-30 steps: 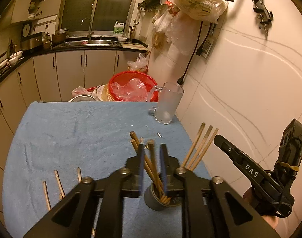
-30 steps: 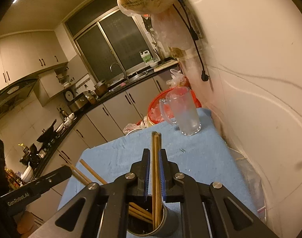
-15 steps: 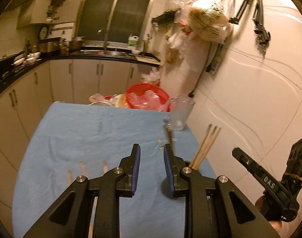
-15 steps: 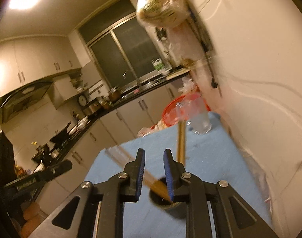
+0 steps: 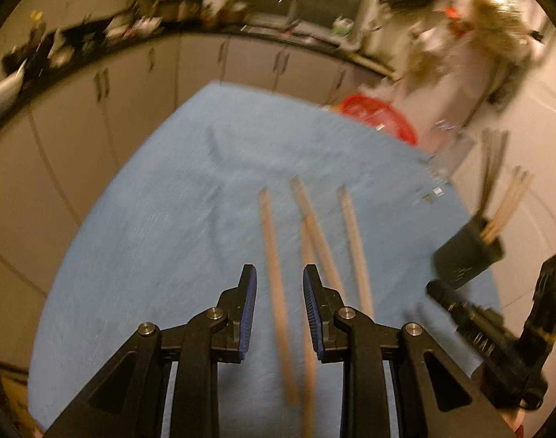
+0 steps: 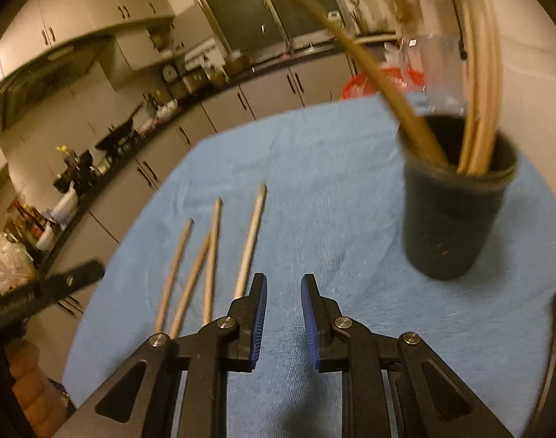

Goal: Organize utensils
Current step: 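Move both open tools back over the loose chopsticks on the towel, then close the left tool on a chopstick while the right tool grasps another chopstick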

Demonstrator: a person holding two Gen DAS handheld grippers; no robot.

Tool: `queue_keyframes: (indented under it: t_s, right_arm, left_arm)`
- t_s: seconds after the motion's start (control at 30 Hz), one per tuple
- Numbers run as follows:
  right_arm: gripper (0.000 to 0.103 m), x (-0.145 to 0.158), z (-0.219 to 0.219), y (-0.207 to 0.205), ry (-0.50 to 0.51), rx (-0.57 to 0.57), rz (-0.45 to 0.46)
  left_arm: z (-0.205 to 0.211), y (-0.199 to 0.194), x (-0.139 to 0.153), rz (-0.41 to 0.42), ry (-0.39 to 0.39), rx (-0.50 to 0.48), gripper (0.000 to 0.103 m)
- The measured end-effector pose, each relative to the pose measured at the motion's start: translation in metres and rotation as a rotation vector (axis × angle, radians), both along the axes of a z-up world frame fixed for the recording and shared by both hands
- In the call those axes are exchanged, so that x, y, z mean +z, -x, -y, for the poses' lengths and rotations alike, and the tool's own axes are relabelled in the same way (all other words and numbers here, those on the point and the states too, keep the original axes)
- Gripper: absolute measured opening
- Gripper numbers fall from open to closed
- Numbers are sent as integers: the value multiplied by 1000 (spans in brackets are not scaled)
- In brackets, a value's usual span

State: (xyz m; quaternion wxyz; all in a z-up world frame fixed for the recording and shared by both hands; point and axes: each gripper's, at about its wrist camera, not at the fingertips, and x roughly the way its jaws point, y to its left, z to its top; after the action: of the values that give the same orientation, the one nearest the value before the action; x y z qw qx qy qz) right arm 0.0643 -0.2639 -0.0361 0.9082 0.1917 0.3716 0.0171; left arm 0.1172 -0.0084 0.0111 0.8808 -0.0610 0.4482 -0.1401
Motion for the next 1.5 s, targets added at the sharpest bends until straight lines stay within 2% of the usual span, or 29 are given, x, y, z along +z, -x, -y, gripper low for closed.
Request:
queue_keyframes:
  t_s: [0.13, 0.33, 0.5, 0.6, 0.63, 0.67, 0.77, 0.93, 1.17, 1.3, 1.37, 1.4, 1.43, 1.5]
  right_arm:
    - [22, -22, 2, -11, -38, -9, -56]
    - [22, -36, 5, -13, -35, -5, -90]
    - [22, -35, 7, -13, -23, 0, -98]
    - [22, -30, 3, -19, -13, 9, -112]
    - [22, -27, 2, -20, -4, 14, -111]
    - [22, -25, 0, -22, 7, 18, -108]
    - [22, -10, -7, -40, 28, 31, -107]
    - [22, 7, -14, -87, 41, 61, -142]
    - [22, -12, -20, -175, 22, 44, -265]
    - [22, -27, -35, -206, 108, 45, -322]
    - [21, -25, -46, -210, 182, 56, -322]
    - [13, -24, -49, -211, 195, 60, -319]
    - [8, -24, -51, -210, 174, 75, -319]
    - [8, -22, -53, -206, 180, 80, -309]
  left_arm:
    - [-13, -15, -18, -57, 12, 17, 26]
    - [8, -52, -25, -93, -3, 4, 26]
    - [39, -93, -34, -115, -55, -26, 26]
    - [45, -113, -50, -161, -90, -13, 26]
    - [45, -118, -56, -180, -97, -10, 21]
    - [43, -118, -55, -144, -113, 0, 16]
    - [36, -117, -57, -128, -97, 1, 9]
    - [21, -117, -60, -126, -47, -24, 9]
    - [17, -114, -61, -119, -42, -40, 9]
    - [19, -120, -61, -127, -35, -40, 9]
    - [18, -120, -61, -127, -31, -39, 9]
    - [18, -121, -61, -127, -28, -39, 8]
    - [18, -120, -62, -127, -24, -38, 8]
    - [18, -118, -61, -123, -13, -47, 8]
